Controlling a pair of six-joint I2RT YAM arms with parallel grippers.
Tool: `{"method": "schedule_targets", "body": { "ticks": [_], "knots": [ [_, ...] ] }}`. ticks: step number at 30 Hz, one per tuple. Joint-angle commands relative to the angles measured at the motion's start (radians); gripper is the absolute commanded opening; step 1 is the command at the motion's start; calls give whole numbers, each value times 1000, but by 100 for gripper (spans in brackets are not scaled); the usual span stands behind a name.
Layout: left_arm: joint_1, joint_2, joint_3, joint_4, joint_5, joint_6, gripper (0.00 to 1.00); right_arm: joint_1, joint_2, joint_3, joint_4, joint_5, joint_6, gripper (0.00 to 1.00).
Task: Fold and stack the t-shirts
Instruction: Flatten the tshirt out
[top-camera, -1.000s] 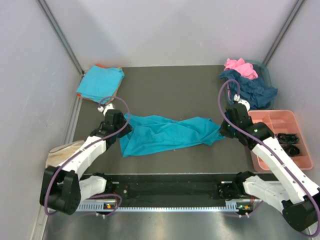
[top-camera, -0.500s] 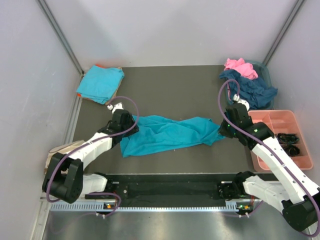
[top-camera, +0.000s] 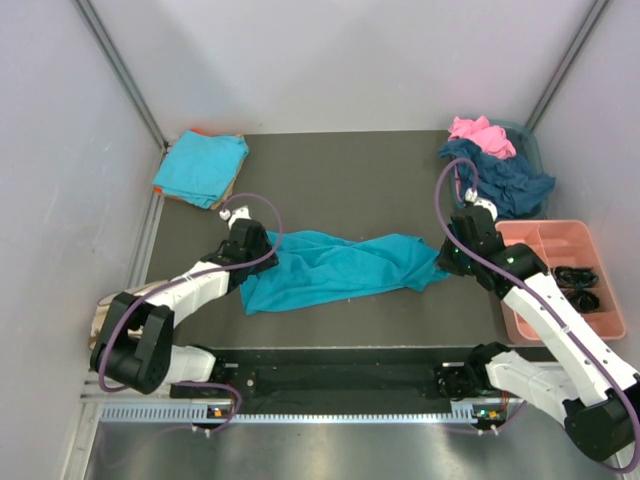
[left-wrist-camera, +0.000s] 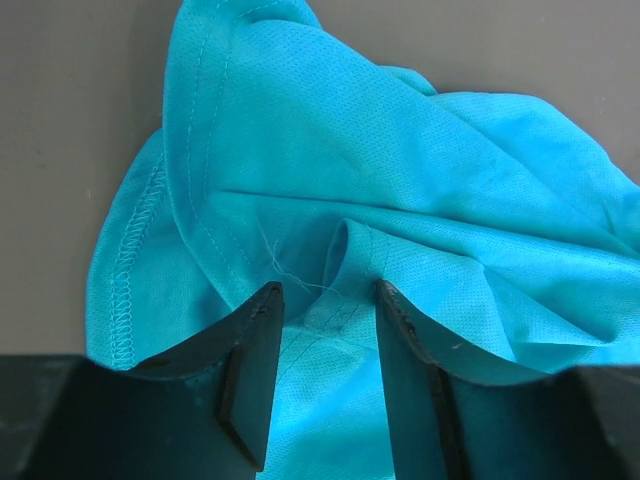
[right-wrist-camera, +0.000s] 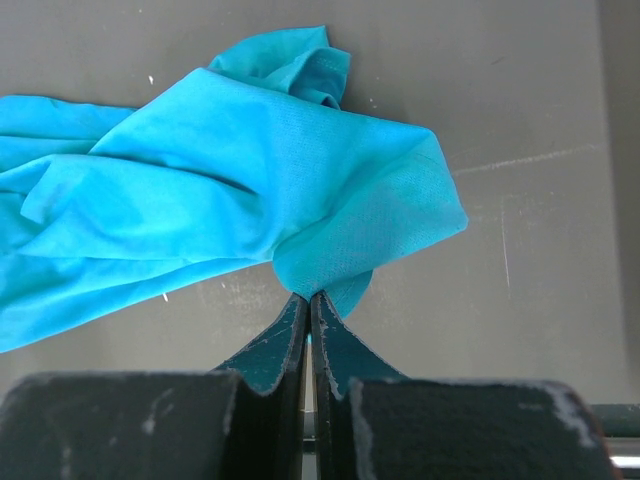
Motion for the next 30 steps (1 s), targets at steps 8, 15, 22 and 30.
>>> {"method": "schedule_targets", "body": {
  "ticks": [8,15,22,30],
  "knots": [
    [-8,12,-16,72,2,6,35,-12,2,1,36,-2,4,0],
    [-10,-8,-26,50,4,11,23,-12,2,-7,42,-8,7,0],
    [-10,-44,-22,15,-1,0,0,-12,1,-11,45,1,7,0],
    [-10,-139,139,-144,10,15,0,-12,9,28,54,41,-6,0]
  ]
}}
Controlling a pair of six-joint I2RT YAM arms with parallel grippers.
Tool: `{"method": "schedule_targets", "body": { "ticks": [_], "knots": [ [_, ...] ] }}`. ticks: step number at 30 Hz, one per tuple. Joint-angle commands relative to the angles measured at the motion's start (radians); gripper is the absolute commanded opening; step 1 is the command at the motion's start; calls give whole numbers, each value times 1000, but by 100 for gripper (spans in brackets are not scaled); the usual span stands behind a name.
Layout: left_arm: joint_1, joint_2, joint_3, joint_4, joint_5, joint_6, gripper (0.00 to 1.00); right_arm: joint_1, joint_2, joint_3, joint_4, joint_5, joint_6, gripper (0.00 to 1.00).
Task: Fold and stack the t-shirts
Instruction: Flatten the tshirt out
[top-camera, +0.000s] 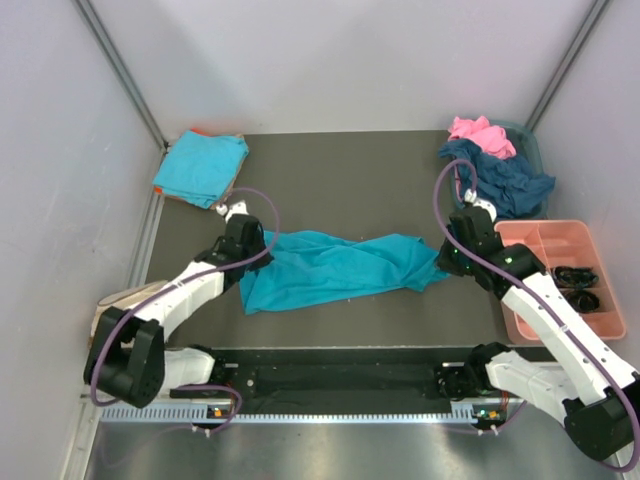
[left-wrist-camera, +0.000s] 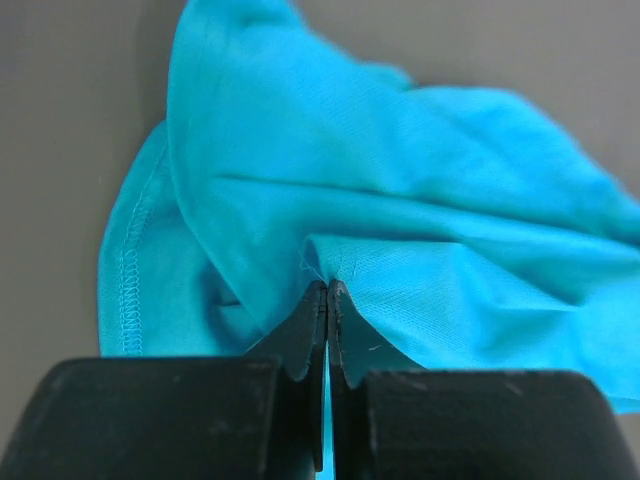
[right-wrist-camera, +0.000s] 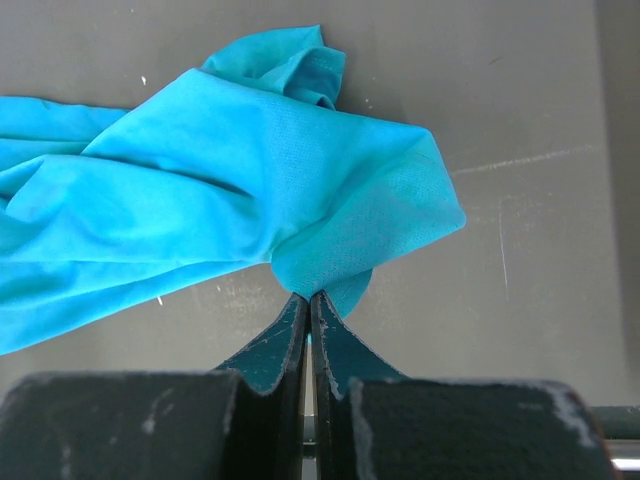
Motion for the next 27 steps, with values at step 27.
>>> {"method": "schedule_targets", "body": {
  "ticks": [27],
  "knots": [
    [1,-285,744,-376,-318,244,0,-12,-68,641,31,222,-297,0]
  ]
}}
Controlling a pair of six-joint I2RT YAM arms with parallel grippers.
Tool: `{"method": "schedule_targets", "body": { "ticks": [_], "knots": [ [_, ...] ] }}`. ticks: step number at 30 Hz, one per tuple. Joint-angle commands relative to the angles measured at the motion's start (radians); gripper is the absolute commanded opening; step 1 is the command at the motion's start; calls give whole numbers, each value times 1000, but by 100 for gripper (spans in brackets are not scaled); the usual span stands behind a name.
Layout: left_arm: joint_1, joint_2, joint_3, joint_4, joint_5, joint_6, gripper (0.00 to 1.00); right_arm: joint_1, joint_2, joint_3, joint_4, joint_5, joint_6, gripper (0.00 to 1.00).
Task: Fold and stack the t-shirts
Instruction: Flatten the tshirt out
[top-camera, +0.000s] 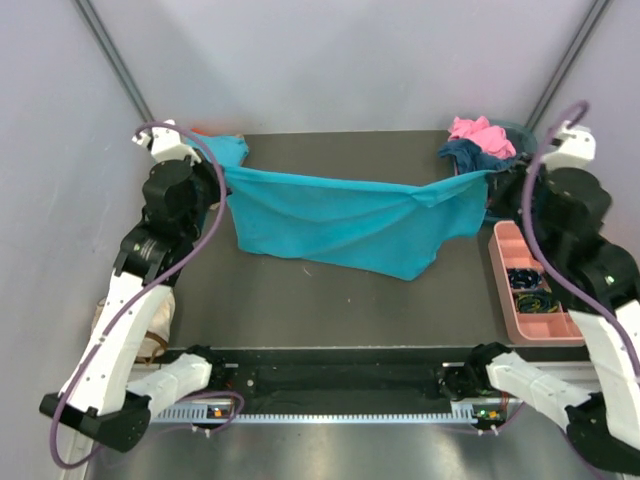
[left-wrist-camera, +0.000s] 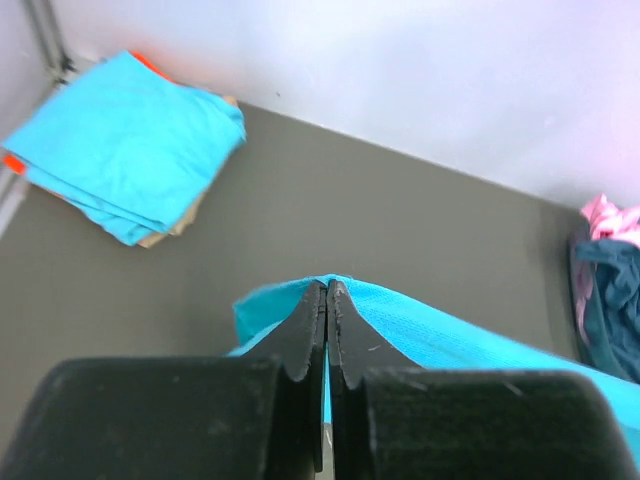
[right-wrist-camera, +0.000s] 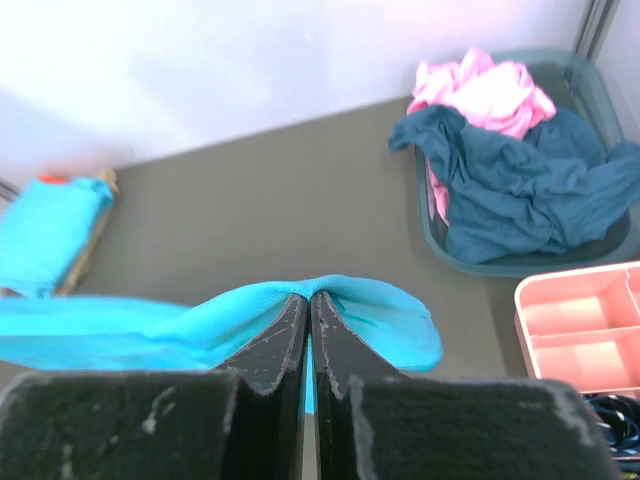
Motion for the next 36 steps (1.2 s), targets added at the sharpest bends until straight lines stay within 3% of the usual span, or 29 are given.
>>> {"method": "schedule_targets", "body": {
  "ticks": [1,9,26,32,36],
  "knots": [
    [1,-60,42,-32,-100,36,0,-10,-45,64,-4,23,-15,0],
    [0,-88,10,-12,-120,33,0,-12,-59,81,-24,12,5,0],
    [0,-339,-2,66,92,-76,0,-12,-149,150,-121,-175,73,0],
    [0,-290,-111,287,-5,16,0,-12,-85,19,98,-73,44,0],
    [1,-90,-173,504,-60,67,0,-12,65,-61,379,16,-10,0]
  ]
}}
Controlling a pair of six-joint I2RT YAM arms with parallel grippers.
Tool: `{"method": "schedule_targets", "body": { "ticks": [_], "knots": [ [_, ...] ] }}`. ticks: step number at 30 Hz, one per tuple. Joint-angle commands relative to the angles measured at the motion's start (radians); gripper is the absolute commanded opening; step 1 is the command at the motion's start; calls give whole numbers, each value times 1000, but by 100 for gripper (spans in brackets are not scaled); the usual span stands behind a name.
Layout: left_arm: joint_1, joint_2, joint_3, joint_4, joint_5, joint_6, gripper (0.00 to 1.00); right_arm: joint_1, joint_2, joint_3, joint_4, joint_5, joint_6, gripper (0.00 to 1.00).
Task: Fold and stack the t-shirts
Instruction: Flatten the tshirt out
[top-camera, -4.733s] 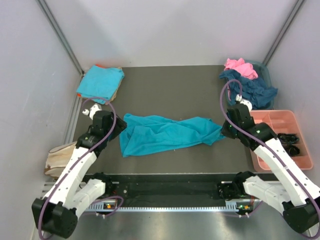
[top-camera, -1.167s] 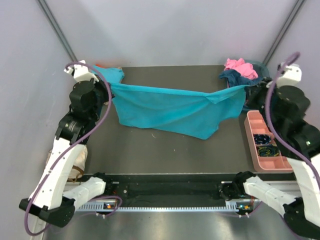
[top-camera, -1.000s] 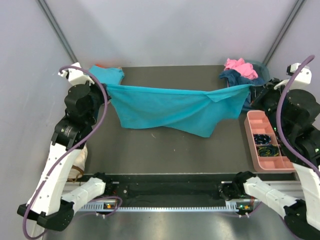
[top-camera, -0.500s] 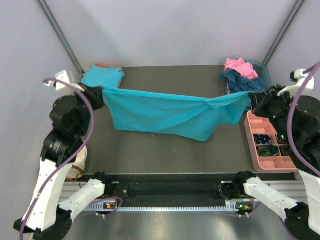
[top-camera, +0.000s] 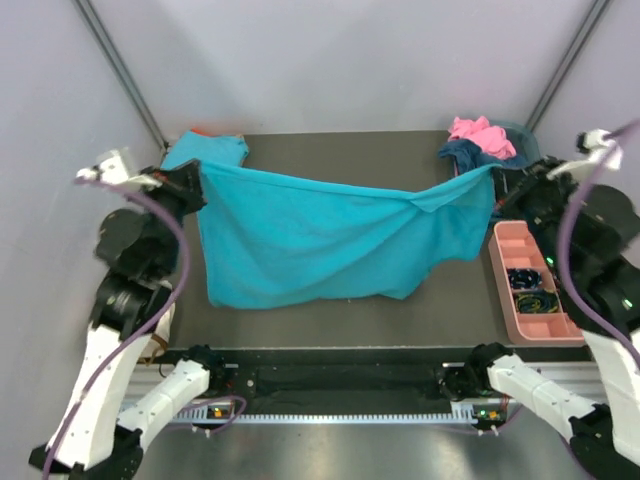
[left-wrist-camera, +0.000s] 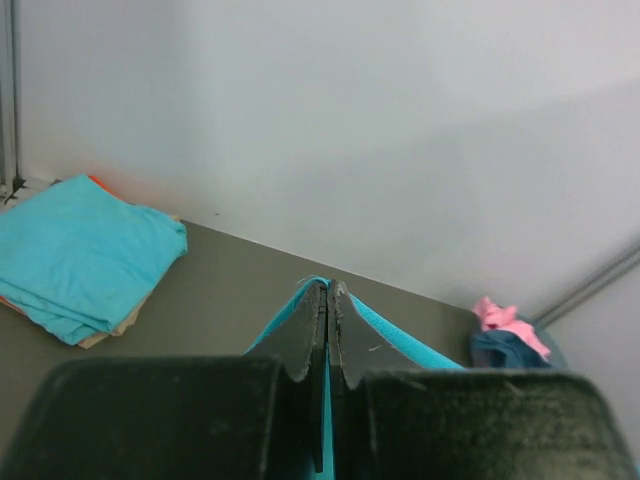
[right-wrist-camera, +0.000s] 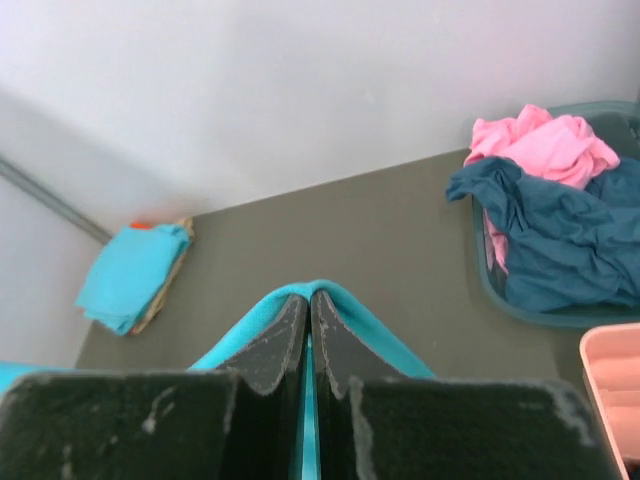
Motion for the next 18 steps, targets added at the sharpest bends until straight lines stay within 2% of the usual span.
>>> {"method": "schedule_targets", "body": {
  "ticks": [1,4,5,6,9,10,13,18],
  "knots": [
    [4,246,-70,326,-78,81,0,-13,228,-60,331,111,-70,0],
    [41,462,-24,458,7,53,0,-67,442,20,435,61,-117,0],
    [50,520,1,501,27,48,0,-82,495,105,442,32,-128,0],
    [56,633,34,524,35,48,0,-116,616,164,445,12,-141,0],
    [64,819,275,479,37,91,0,-147,770,453,399,-42,-214,0],
    [64,846,391,425,46,97,0,-148,825,571,396,-47,-260,0],
    [66,857,481,387,67,88,0,-148,856,783,336,-87,-291,0],
    [66,723,493,354,57,128,0,-148,715,787,350,-148,-282,0]
  ]
}}
